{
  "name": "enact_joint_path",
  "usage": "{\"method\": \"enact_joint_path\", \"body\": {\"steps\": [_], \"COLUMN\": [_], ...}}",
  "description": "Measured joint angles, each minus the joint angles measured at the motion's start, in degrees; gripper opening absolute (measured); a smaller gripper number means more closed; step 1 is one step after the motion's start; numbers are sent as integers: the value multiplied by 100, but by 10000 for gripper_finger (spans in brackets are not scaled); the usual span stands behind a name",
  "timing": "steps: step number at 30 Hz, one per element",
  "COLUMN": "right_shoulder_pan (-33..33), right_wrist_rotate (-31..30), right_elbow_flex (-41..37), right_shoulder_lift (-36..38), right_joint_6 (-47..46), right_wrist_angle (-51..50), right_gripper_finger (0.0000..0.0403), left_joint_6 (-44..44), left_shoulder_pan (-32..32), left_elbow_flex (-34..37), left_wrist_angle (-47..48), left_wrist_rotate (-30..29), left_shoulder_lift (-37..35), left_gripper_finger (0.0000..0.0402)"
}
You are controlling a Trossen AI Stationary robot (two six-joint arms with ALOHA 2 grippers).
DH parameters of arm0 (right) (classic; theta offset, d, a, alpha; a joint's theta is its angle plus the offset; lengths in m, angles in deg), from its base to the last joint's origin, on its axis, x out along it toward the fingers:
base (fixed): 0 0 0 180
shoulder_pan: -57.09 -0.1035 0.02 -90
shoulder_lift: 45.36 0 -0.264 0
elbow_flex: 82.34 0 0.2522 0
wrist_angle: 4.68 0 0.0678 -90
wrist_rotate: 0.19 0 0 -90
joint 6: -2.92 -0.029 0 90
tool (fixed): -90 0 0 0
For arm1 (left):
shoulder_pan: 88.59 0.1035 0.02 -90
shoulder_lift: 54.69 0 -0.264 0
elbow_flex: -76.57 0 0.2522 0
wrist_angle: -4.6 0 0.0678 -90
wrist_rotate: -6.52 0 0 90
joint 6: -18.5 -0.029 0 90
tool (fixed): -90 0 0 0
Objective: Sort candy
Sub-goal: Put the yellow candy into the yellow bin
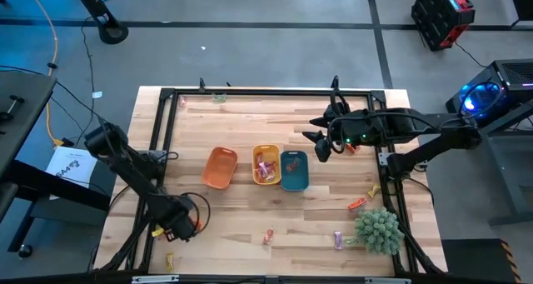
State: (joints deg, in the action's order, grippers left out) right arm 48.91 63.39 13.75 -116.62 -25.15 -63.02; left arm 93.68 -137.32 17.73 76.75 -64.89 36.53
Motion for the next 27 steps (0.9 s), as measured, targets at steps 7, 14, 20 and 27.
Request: {"method": "enact_joint_path", "body": {"steps": [7,14,20,27], "right_shoulder_pan": [0,0,0,2], "right_wrist_rotate": [0,0,0,0], "right_elbow_flex": [0,0,0,0], "right_shoulder_lift": [-2,-2,-2,-4], "right_joint_6": [-13,-15,-15,-40], "right_wrist_angle": [0,-26,-28,-28], "right_gripper_finger": [215,215,215,215], "left_joint_6": [-268,-546,-540,-355], "left_shoulder_pan": [8,76,230,394], "left_elbow_flex": [464,297,-41,-222], "left_wrist_angle": [-748,-1019,-910,-855], "left_wrist_rotate": [381,363,10,-162], "left_shoulder_lift": [9,-76,-418,-692], "left_gripper_finger": [147,19,2,2]}}
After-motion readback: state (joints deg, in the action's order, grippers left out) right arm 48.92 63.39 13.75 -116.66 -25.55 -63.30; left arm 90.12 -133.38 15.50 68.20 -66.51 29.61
